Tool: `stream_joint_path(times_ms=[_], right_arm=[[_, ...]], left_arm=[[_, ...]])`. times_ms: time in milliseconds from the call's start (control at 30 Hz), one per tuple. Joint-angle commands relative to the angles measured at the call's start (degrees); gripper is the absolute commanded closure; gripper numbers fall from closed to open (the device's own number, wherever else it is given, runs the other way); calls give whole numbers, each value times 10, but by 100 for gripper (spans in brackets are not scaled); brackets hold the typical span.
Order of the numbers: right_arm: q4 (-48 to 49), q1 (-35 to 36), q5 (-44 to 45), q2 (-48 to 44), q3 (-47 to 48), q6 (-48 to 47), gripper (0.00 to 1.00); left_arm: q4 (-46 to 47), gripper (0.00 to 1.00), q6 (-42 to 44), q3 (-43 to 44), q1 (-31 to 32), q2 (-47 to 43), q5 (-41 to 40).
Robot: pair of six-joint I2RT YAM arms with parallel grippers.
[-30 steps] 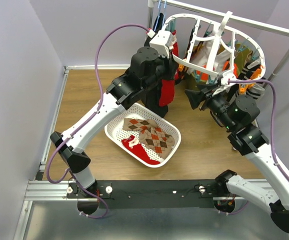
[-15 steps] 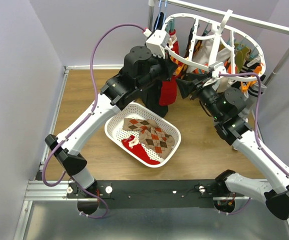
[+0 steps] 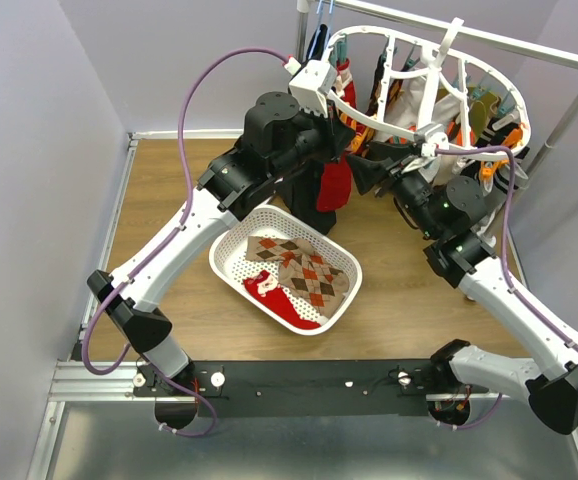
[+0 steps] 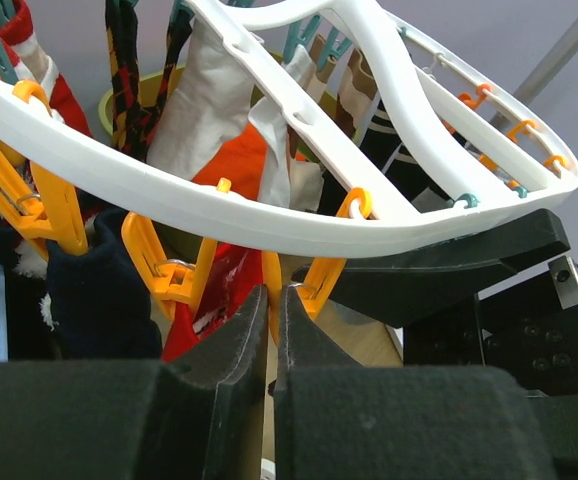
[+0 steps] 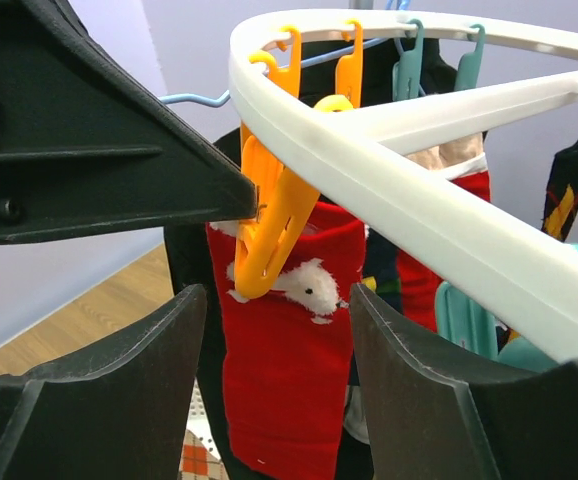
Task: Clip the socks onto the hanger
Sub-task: Open the clamp at the hanger.
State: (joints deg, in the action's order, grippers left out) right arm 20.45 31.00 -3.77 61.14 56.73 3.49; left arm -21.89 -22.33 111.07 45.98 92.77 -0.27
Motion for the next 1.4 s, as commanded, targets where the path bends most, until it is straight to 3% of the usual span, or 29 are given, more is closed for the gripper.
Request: stream_joint_path(times_ms=[0, 200, 333, 533, 700, 967, 1167, 1367], right_arm=[[31, -3, -8, 13, 14, 13, 33], [43, -3, -10, 18, 15, 24, 43], [43, -3, -4, 23, 16, 27, 56], [39, -4, -2, 21, 8, 29, 74], [36, -3, -9, 21, 6, 33, 80], [40, -3, -30, 26, -3, 48, 82], [29, -3, -33, 22, -3, 49, 82], [30, -4, -38, 13, -17, 63, 82]], left_arm=[[10, 87, -10, -5, -1, -23, 33], [12, 84, -17, -15, -1, -36, 40], [10, 78, -18, -16, -1, -44, 38], [-10, 59, -21, -10, -1, -59, 18], [-25, 45, -30, -4, 0, -67, 7], [-25, 43, -35, 4, 21, -50, -11], [-32, 50, -29, 26, 25, -23, -60], [-38, 51, -22, 50, 33, -3, -64]])
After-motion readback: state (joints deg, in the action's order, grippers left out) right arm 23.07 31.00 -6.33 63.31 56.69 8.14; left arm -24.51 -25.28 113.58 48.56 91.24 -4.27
